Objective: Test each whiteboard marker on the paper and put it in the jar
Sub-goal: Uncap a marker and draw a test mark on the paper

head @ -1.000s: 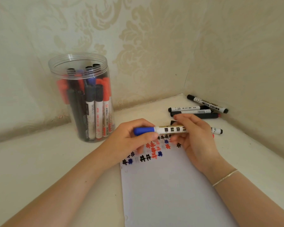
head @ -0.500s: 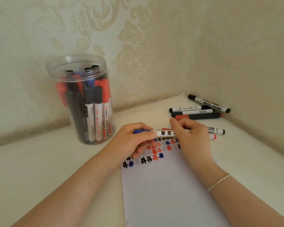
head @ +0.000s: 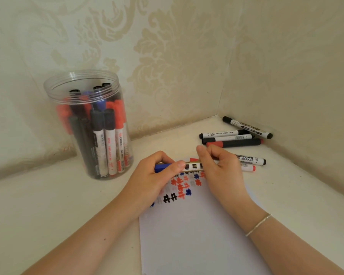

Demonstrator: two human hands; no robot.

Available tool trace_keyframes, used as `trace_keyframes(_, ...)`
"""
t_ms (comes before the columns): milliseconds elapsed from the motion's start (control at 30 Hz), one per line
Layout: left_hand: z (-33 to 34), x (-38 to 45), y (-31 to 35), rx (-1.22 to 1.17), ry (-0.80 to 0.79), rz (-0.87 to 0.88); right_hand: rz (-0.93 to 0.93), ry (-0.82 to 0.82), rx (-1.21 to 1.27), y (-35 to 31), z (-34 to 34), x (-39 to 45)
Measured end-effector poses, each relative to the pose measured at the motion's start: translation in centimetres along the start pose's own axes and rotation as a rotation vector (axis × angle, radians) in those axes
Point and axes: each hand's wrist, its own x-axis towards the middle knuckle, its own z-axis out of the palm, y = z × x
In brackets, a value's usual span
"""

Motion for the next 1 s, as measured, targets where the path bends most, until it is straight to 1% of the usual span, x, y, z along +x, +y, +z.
trace_keyframes(100, 0.1, -0.3, 0.3, 0.014, -0.008, -0.006, 0.035, 0.014, 0.02, 0.1, 0.0, 0.2)
trace_keyframes(200, 0.3, -0.8, 1.4, 0.008, 0.007, 0.011, 0.114, 0.01, 0.073, -0.5, -0.2, 0.5)
trace_keyframes(300, -0.3, -1.3, 4.5, 0.026, 0.149, 0.129, 0.186, 0.007, 0.192, -3.1, -0.2, 1.3)
trace_keyframes(400, -2.1, -1.2, 9.2, 0.112, 0.353, 0.361, 0.195, -0.044, 0.361, -8.3, 0.6, 3.2)
trace_keyframes(467, -4.0, -0.7, 12.2, 0.171, 0.485, 0.528, 0.176, -0.122, 0.478, -12.2, 1.6, 4.4)
trace_keyframes(567, -7.1, 0.5, 15.6, 0.217, 0.658, 0.702, 0.082, -0.326, 0.471, -16.9, 3.4, 5.3)
trace_keyframes(633, -9.4, 1.6, 16.7, 0.229, 0.748, 0.73, 0.006, -0.463, 0.412, -18.3, 4.4, 5.4)
trace_keyframes(700, -11.4, 2.8, 16.9, 0.292, 0.784, 0.685, -0.02, -0.526, 0.333, -17.8, 5.0, 5.7)
trace_keyframes(733, -12.3, 3.3, 16.6, 0.347, 0.786, 0.653, -0.013, -0.53, 0.264, -17.1, 5.2, 5.9)
trace_keyframes(767, -13.0, 3.7, 16.2, 0.405, 0.783, 0.628, -0.022, -0.524, 0.136, -16.1, 5.2, 6.0)
trace_keyframes(800, -13.6, 3.9, 15.8, 0.463, 0.781, 0.614, -0.065, -0.525, -0.093, -15.0, 4.9, 6.2)
trace_keyframes(833, -14.0, 4.0, 15.3, 0.517, 0.777, 0.608, -0.139, -0.544, -0.407, -13.7, 4.5, 6.4)
trace_keyframes(867, -14.3, 4.1, 14.8, 0.569, 0.768, 0.601, -0.202, -0.597, -0.735, -12.4, 4.1, 6.3)
trace_keyframes(900, -14.6, 4.0, 14.4, 0.62, 0.751, 0.589, -0.23, -0.656, -1.012, -11.4, 3.6, 6.0)
trace_keyframes(933, -14.7, 4.0, 14.1, 0.668, 0.729, 0.574, -0.199, -0.704, -1.207, -10.4, 3.1, 5.6)
trace_keyframes(1000, -14.8, 4.0, 13.6, 0.741, 0.676, 0.536, -0.095, -0.779, -1.414, -8.7, 2.4, 5.0)
